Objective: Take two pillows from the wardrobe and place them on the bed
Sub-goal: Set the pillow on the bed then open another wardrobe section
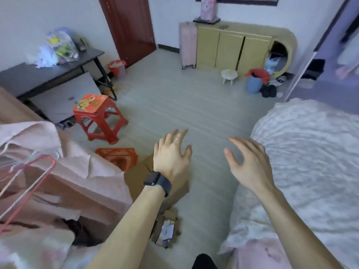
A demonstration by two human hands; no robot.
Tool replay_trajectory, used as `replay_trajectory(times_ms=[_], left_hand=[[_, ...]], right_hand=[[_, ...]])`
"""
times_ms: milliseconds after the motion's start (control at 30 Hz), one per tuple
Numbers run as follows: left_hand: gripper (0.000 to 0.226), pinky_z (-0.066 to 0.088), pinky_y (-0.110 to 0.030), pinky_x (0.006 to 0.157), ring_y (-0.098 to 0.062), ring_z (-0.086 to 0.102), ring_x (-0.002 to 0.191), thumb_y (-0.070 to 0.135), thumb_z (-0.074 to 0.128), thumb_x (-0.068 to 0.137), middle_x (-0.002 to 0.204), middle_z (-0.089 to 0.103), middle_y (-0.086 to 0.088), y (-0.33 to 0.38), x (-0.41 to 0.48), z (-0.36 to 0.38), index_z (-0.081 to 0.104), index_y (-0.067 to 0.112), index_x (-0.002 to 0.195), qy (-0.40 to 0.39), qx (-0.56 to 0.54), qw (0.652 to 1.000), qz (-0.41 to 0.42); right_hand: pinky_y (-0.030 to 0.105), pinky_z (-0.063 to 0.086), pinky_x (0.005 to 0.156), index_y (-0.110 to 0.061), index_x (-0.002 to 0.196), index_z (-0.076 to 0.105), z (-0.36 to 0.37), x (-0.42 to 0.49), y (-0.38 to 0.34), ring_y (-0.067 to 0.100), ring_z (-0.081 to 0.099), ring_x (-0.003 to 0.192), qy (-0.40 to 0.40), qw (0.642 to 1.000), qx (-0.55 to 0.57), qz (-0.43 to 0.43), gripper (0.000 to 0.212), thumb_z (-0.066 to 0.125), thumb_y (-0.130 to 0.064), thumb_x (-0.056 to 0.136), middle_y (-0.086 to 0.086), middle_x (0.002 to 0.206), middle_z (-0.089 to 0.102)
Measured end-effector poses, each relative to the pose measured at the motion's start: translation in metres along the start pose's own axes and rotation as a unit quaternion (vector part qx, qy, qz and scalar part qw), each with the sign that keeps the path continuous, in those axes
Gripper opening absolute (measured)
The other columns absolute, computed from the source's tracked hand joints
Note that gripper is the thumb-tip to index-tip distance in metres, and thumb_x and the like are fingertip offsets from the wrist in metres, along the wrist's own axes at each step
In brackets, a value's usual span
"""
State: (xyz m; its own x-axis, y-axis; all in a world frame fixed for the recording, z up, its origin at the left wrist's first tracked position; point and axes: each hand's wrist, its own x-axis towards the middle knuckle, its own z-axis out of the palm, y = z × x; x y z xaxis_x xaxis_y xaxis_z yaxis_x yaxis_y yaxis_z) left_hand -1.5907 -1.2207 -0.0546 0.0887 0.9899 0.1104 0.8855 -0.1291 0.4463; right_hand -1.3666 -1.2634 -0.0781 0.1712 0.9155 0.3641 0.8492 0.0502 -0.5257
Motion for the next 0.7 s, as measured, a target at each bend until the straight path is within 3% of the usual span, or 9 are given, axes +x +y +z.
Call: replay_trajectory(times_ms=[233, 400, 700], left_hand=[[0.055, 0.028, -0.046, 0.116, -0.026, 0.037, 0.14, 0.046, 0.052, 0.095, 0.155, 0.04, 0.003, 0.057, 0.162, 0.021, 0.04, 0.039, 0.149, 0.008, -0.014, 0.995, 0.099], [0.056, 0.026, -0.047, 0.117, -0.027, 0.034, 0.142, 0.045, 0.051, 0.095, 0.156, 0.039, 0.001, 0.104, 0.295, 0.016, 0.04, 0.037, 0.149, 0.064, 0.007, 0.99, 0.123], [0.056, 0.026, -0.048, 0.117, -0.026, 0.033, 0.142, 0.044, 0.052, 0.096, 0.155, 0.04, 0.001, 0.175, 0.495, 0.058, 0.041, 0.035, 0.149, 0.046, -0.016, 0.986, 0.159]], right_hand=[[0.042, 0.042, 0.108, -0.031, 0.132, 0.064, -0.018, 0.12, 0.054, 0.028, 0.046, 0.135, 0.078, 0.994, -0.034, 0.075, 0.045, 0.051, -0.05, 0.094, -0.007, 0.136, 0.064], [0.045, 0.04, 0.11, -0.032, 0.136, 0.06, -0.029, 0.241, 0.104, 0.029, 0.043, 0.138, 0.068, 0.993, -0.05, 0.081, 0.043, 0.052, -0.049, 0.098, -0.008, 0.14, 0.061], [0.041, 0.042, 0.107, -0.029, 0.135, 0.062, -0.031, 0.443, 0.171, 0.028, 0.049, 0.127, 0.133, 0.985, -0.077, 0.081, 0.043, 0.052, -0.049, 0.097, -0.006, 0.134, 0.065]])
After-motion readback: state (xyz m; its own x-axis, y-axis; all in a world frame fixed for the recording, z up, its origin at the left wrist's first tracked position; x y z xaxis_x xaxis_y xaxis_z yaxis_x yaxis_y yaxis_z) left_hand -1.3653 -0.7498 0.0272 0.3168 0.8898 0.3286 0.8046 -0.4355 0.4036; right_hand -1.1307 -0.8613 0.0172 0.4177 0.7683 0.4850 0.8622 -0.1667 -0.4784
